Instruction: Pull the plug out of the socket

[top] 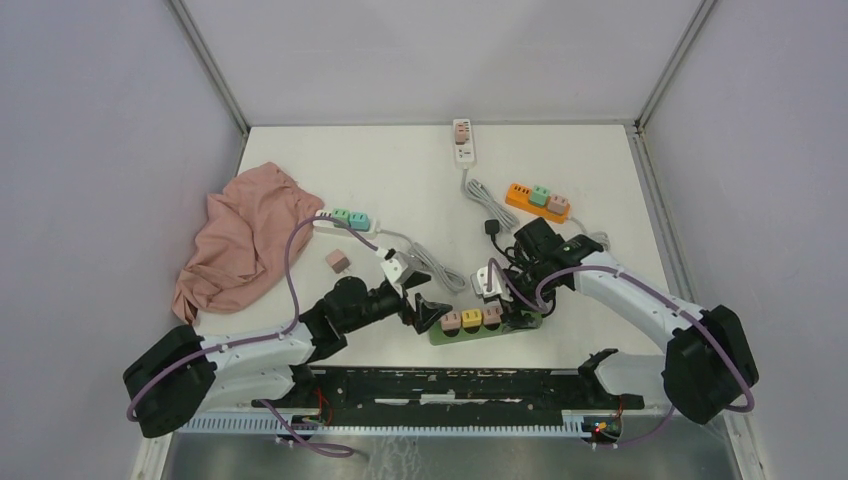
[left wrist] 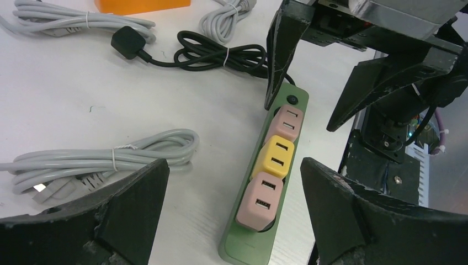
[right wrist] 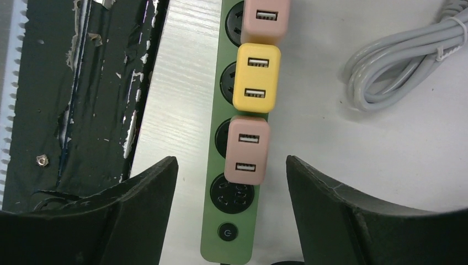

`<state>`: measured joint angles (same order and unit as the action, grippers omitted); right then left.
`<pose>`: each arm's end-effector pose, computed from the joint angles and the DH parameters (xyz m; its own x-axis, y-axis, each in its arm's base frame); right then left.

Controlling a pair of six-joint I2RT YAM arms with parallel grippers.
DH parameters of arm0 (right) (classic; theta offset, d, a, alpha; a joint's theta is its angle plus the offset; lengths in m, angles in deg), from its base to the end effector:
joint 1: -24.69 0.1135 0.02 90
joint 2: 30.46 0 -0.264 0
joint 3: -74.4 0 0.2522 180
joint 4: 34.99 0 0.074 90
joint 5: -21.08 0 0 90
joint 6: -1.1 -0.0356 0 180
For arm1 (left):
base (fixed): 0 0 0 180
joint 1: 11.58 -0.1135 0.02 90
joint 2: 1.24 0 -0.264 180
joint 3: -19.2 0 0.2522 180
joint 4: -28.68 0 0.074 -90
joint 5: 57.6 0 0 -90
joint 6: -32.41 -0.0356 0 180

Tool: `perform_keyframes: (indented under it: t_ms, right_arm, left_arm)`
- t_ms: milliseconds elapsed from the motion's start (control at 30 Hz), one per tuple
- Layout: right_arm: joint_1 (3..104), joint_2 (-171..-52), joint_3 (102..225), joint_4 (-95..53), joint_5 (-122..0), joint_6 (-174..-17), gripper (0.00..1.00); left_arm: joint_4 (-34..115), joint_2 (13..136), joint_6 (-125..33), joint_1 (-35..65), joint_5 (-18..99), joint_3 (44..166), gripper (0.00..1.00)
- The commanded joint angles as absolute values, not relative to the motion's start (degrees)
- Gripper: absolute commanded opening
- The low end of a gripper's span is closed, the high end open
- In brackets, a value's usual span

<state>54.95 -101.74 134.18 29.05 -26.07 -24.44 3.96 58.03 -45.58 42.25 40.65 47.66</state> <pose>0.1669 0.1254 0.2163 0.1051 -0.7045 -0.7018 -0.9772 -0.2042 0.0586 0.1200 -0.1728 0.1997 -0.2450 -0.0138 -0.9694 0.8508 0.4764 -0.2218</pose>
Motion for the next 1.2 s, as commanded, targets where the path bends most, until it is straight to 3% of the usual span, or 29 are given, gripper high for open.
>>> perform_keyframes:
  t_ms: [0, 433, 867, 1167]
  right_arm:
    - [58.56, -103.37, 134.48, 24.39, -30.88, -28.35, 0.77]
    - [64.00, -106.88, 135.56, 22.09, -38.30, -31.37, 0.55]
    - [64.54, -106.60, 136.01, 20.74, -39.38, -33.33, 0.21]
    - [64.60, -106.53, 136.28, 21.22, -38.32, -33.61, 0.13]
  left_arm:
    - [-3.40, 58.09, -49.85, 42.47, 42.29, 46.01, 0.95]
    - [-4.44, 61.98, -49.60, 42.41, 44.80, 46.62, 0.93]
    - [-12.59, 69.98, -59.25, 44.81, 49.77, 45.18, 0.87]
    - [-11.67, 77.89, -64.78, 49.69, 43.06, 48.75, 0.83]
